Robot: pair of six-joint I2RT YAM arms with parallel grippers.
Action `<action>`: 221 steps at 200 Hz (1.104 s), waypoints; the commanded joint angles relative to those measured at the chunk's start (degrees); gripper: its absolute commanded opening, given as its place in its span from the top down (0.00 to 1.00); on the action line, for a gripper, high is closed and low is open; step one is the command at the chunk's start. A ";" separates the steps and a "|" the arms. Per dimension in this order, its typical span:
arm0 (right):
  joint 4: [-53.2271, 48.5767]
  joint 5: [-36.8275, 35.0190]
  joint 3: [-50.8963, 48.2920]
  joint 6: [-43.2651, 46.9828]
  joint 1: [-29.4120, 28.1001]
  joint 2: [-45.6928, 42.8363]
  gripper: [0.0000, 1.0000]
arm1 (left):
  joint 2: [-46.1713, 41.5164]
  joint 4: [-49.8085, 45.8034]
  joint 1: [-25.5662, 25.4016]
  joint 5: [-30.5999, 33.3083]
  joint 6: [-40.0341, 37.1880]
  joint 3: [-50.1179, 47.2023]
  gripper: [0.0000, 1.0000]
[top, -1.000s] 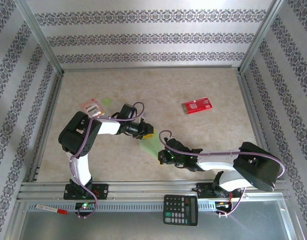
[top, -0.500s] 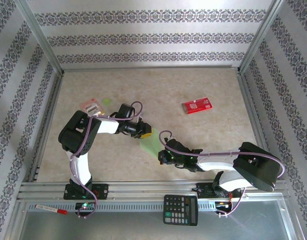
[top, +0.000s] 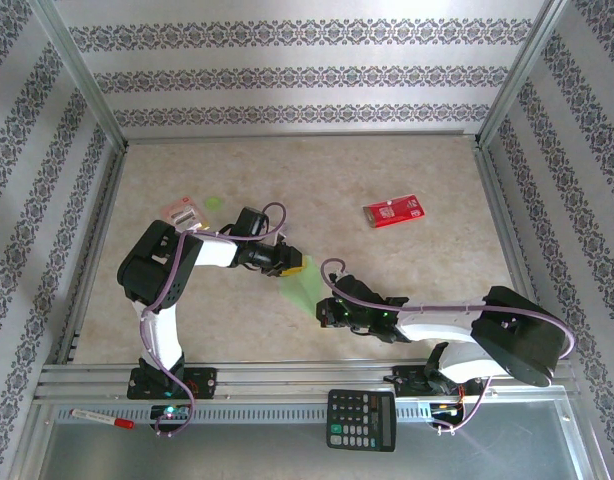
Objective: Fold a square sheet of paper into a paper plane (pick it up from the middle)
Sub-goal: Perform the fourth fold on the wing at the bottom-center of the table.
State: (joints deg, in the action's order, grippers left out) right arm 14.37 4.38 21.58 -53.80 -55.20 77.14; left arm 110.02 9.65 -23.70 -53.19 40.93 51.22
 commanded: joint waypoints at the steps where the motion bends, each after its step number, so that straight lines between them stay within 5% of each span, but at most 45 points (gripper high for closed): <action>1: 1.24 2.19 -0.48 0.20 1.08 1.03 0.98 | 2.36 -3.97 1.16 2.02 -2.33 -0.58 0.71; 101: 8.93 11.29 -0.52 -0.08 4.06 7.60 1.00 | 3.01 -7.45 1.64 3.37 -5.59 0.62 0.71; 169: 6.97 9.71 -1.54 0.15 4.58 4.42 1.00 | 2.20 -8.40 1.64 3.39 -5.62 1.66 0.71; 221: 6.50 10.97 -0.67 1.95 5.85 3.14 0.87 | 1.92 -8.70 1.56 3.22 -5.91 1.34 0.71</action>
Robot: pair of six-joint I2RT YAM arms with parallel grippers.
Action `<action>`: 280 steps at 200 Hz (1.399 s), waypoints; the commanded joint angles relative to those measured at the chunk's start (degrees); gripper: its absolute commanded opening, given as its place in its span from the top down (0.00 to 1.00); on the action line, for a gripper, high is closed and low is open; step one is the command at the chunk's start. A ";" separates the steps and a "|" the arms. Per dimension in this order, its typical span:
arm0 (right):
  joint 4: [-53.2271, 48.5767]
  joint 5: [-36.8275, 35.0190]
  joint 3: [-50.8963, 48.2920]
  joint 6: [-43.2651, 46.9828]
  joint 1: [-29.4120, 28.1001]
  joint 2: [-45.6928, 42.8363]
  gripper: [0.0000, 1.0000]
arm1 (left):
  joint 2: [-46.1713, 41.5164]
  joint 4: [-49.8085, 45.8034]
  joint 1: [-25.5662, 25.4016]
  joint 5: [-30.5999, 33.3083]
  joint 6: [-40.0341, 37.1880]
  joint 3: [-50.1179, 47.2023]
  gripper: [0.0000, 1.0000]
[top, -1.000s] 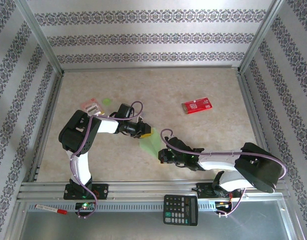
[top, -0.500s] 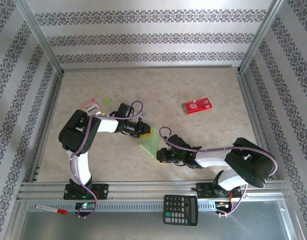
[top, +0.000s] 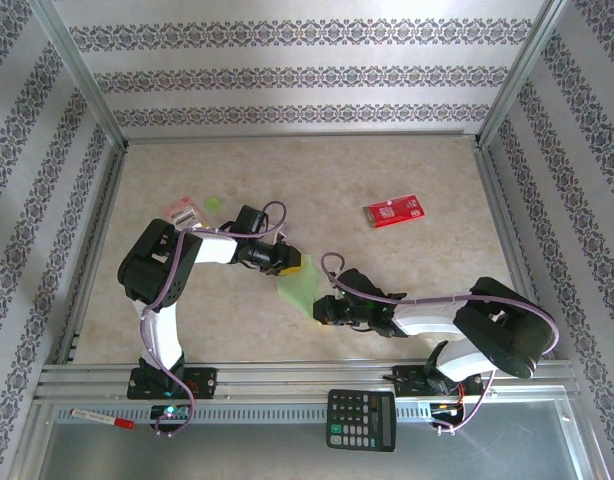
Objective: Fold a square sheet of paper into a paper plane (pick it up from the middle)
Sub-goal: Perform the fourth fold on the wing at the bottom-center of the table.
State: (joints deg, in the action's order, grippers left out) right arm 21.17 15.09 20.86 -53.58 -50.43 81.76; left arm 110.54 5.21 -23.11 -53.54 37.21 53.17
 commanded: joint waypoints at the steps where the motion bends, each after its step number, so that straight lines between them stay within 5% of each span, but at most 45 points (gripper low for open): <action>1: -0.36 0.28 0.05 1.77 1.15 -1.53 0.87 | 1.41 -4.21 1.01 3.55 -2.17 -0.61 0.72; 60: -2.53 3.26 1.72 4.41 4.75 -1.19 0.84 | 2.01 -3.98 1.05 3.27 -2.17 -0.51 0.72; 148: -1.57 7.12 4.27 6.31 5.47 4.89 0.98 | 1.53 -3.89 1.01 3.00 -1.79 -0.28 0.71; 280: -1.70 4.25 2.39 4.81 5.62 3.48 1.00 | -7.68 -6.37 1.05 5.89 -2.04 -1.50 0.61</action>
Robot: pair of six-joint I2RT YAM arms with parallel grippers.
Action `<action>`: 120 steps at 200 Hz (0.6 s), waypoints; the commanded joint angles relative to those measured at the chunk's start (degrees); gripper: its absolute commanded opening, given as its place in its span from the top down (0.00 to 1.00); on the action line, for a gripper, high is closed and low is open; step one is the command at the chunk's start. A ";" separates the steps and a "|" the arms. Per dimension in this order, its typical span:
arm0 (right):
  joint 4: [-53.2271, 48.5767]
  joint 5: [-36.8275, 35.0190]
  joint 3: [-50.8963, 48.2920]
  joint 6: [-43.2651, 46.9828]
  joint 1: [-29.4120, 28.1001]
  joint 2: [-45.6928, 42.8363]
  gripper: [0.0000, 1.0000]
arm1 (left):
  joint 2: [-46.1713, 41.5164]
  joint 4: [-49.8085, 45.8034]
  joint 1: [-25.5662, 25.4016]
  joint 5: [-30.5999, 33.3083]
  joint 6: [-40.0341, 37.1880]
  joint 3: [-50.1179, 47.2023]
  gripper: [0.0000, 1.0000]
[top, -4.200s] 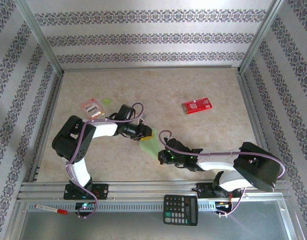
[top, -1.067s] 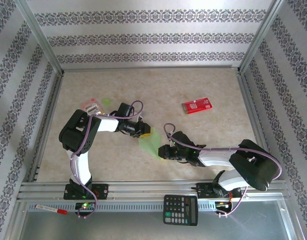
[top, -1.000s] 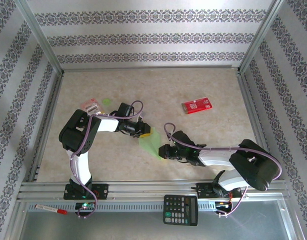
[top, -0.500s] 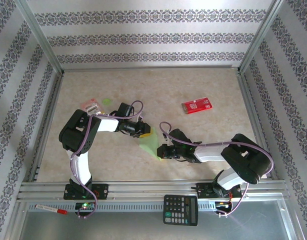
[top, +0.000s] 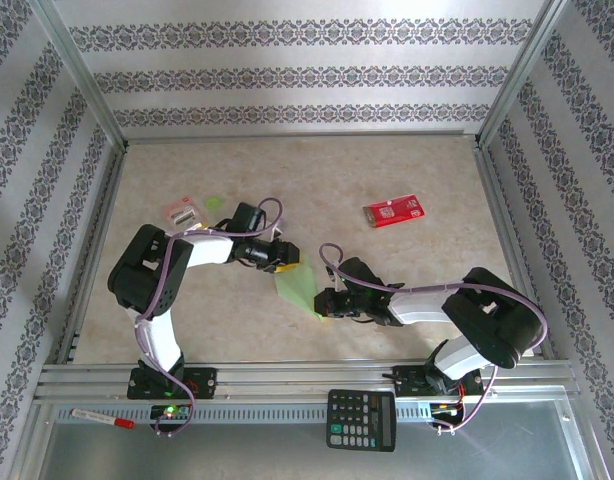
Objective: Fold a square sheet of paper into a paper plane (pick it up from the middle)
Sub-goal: Perform the fourth fold on the wing at the bottom-center of the table.
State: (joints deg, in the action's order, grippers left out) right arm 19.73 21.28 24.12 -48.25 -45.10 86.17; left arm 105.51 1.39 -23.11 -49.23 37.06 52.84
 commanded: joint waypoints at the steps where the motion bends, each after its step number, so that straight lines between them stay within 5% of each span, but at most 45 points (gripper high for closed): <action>1: -0.24 -1.98 -0.89 -0.57 0.28 -0.88 1.00 | -2.75 -2.54 1.05 1.68 -1.94 -1.21 0.61; 70: -0.05 -1.04 -0.55 -0.58 0.94 -0.28 1.00 | -8.28 -0.50 -1.26 1.42 0.14 -5.51 0.61; 120: 0.08 -0.53 -0.27 -0.76 0.94 0.75 1.00 | -4.62 7.87 -3.12 -2.93 5.47 -4.91 0.61</action>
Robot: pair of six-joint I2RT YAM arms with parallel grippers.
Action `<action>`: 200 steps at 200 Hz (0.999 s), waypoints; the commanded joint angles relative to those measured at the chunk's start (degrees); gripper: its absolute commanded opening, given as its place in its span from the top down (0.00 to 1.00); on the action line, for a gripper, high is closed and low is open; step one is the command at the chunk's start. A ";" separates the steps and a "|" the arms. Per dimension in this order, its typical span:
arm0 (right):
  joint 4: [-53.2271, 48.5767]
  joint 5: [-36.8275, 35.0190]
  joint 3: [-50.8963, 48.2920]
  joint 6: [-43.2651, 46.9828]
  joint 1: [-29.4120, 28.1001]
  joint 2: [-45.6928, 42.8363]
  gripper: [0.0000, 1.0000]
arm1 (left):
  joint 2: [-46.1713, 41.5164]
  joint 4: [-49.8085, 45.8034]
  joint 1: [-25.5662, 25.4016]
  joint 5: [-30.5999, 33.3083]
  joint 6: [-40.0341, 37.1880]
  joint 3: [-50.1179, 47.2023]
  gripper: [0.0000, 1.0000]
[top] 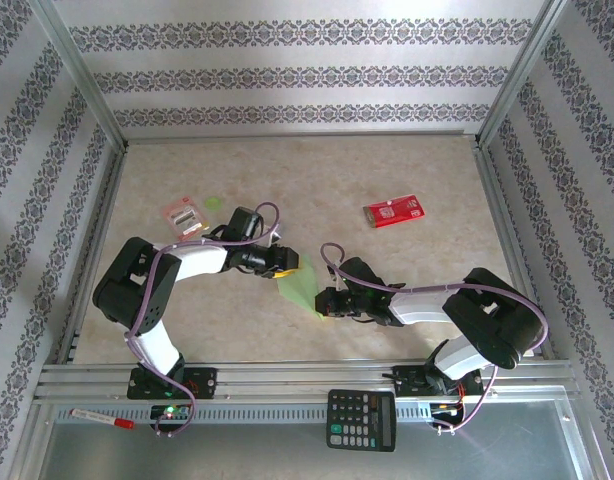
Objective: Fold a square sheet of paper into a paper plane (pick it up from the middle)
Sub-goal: Perform the fourth fold on the wing at the bottom-center of the table.
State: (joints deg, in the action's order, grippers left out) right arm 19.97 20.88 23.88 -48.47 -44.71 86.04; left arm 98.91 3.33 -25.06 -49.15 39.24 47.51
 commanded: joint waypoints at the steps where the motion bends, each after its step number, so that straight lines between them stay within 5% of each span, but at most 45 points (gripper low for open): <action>1: -0.09 -0.18 0.00 -0.56 0.57 0.84 1.00 | 2.07 6.04 -1.20 -3.08 3.34 0.50 0.61; 82: 0.78 0.26 0.07 -0.79 0.52 2.38 1.00 | 9.57 12.10 -1.90 -3.84 7.20 4.58 0.62; 200: 0.95 0.03 0.36 -1.19 0.57 3.07 1.00 | 11.53 8.01 1.74 -0.74 2.75 2.51 0.63</action>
State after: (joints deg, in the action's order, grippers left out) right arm 20.82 22.04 23.88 -49.36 -44.34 86.80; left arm 109.80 12.58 -24.58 -52.10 45.04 51.16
